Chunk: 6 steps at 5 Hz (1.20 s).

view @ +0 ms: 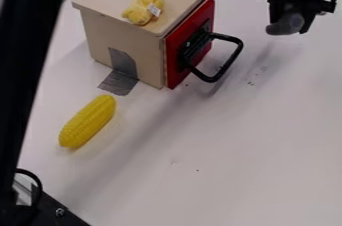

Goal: Take the rabbit toy from the top part and moved to the bottom part of the table.

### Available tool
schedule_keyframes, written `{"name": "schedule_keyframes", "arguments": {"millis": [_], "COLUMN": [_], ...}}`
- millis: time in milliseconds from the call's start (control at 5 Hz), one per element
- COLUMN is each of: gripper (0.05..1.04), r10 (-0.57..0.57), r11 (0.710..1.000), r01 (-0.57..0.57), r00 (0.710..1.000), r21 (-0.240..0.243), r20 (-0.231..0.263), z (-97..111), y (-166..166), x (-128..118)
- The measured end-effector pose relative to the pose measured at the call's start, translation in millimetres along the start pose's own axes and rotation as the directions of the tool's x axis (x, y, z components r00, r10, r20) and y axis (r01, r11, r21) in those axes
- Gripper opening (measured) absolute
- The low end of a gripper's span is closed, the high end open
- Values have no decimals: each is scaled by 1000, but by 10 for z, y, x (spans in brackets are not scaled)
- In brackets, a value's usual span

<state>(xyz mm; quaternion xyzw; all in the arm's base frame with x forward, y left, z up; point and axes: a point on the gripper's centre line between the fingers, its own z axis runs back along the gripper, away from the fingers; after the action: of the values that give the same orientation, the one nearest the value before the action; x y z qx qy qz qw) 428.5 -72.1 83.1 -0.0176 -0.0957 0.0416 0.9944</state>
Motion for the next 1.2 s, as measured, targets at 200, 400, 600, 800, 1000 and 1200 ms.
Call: {"name": "schedule_keyframes", "arguments": {"millis": [200, 400, 600, 800, 1000, 1200], "gripper": [588, 588, 588, 588, 588, 588], "r10": [-4, 8, 54, 81, 137, 167], "r11": [1000, 1000, 998, 995, 988, 984], "r01": [5, -8, -53, -78, -131, -160], "r00": [999, 999, 999, 995, 988, 982], "r21": [-16, -1, 23, 57, 77, 77], "r20": [47, 39, -7, -52, -72, -91], "z": [340, 446, 367, 270, 187, 58], "y": [12, 119, 316, 508, 719, 941], "x": [-453, -927, -1440, -1895, -2169, -2350]}}
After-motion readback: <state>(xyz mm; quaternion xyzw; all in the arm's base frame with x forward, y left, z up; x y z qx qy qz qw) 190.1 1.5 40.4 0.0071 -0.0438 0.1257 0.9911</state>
